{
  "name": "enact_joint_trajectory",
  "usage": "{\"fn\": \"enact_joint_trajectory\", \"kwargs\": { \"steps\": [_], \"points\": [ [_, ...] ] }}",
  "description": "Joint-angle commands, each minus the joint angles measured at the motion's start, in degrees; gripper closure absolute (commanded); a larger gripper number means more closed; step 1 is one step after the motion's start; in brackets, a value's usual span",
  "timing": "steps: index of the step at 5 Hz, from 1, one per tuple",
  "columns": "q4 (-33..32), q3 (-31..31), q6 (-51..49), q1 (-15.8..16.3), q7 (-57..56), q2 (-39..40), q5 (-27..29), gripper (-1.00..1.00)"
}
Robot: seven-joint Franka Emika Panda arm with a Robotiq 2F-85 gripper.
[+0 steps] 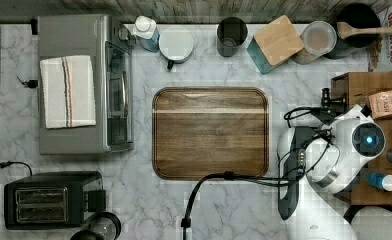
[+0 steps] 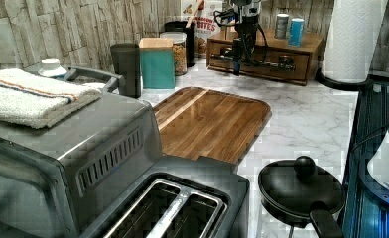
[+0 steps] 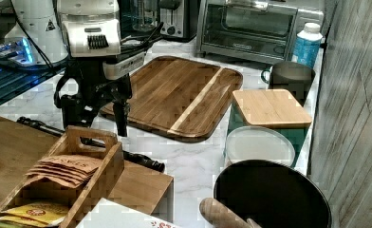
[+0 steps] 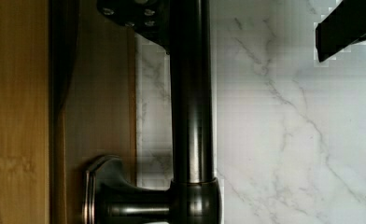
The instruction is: Open the drawer.
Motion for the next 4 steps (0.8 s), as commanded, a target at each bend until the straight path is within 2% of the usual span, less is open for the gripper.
{"fn": "enact_joint_trajectory", "kwargs": {
  "steps": [1,2,4],
  "points": [
    [-6.9,6.5,-3.8,6.9,2.6,-6.8,0.3,-1.00],
    [-11.3,6.5,-1.5,12.2,11.2,-9.4,-1.4,-1.00],
    [-15.1,9.4,2.5,17.4,16.8,-10.6,-0.2,-1.00]
  ]
}}
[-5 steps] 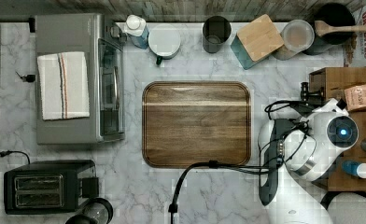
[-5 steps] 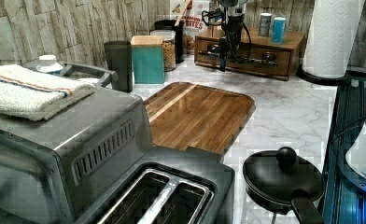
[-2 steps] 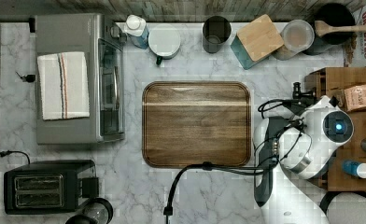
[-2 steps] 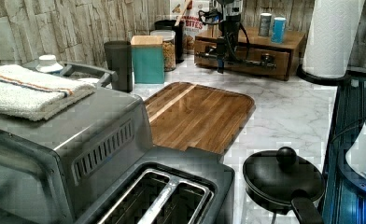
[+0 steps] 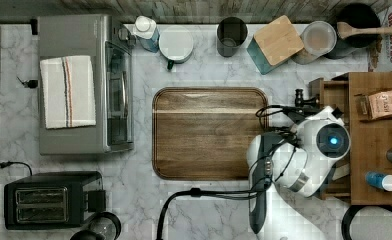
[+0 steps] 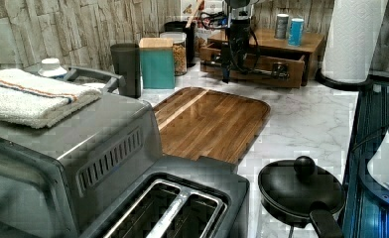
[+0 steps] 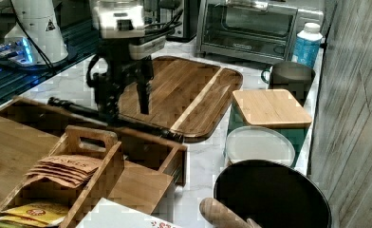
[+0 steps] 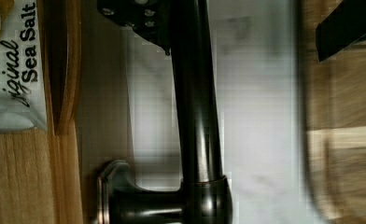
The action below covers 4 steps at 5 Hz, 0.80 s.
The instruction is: Open the drawer.
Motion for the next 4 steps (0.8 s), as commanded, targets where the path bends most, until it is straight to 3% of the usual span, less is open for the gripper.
{"fn": "enact_joint_trajectory", "kwargs": {
  "steps": [1,4],
  "points": [
    [-6.2,9.4,0.6,10.5,5.2,-4.1,0.8,-1.00],
    [-6.8,11.8,-1.2,14.9,16.0,-5.7,1.6,-1.00]
  ]
}}
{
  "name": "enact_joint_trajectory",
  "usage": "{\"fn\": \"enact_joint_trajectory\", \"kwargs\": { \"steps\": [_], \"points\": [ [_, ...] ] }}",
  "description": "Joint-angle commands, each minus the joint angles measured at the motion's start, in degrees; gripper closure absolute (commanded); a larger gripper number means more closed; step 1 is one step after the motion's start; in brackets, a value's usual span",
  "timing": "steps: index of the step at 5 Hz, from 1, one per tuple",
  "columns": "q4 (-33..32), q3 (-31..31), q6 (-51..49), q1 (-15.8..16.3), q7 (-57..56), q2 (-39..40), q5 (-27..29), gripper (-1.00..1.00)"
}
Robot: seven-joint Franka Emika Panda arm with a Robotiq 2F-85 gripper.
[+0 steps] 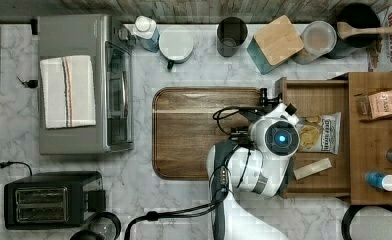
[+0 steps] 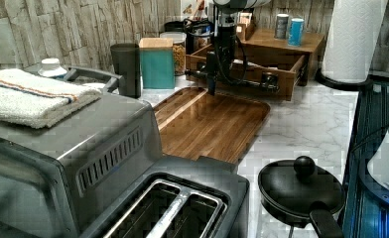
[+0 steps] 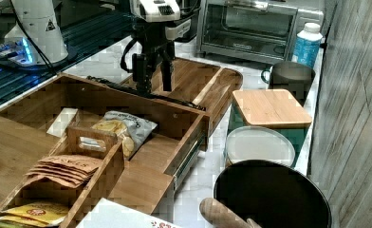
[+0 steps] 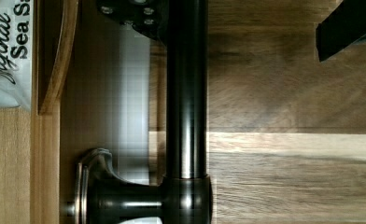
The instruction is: Open the drawer.
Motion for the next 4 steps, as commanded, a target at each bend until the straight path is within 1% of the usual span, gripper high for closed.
{"fn": "enact_joint_trajectory", "kwargs": {
  "steps": [1,4],
  "points": [
    [-1.2,9.0,-3.2,9.7,11.4,-2.3,1.7,-1.00],
    [-1.2,8.9,-3.2,9.8,11.3,-2.3,1.7,-1.00]
  ]
}}
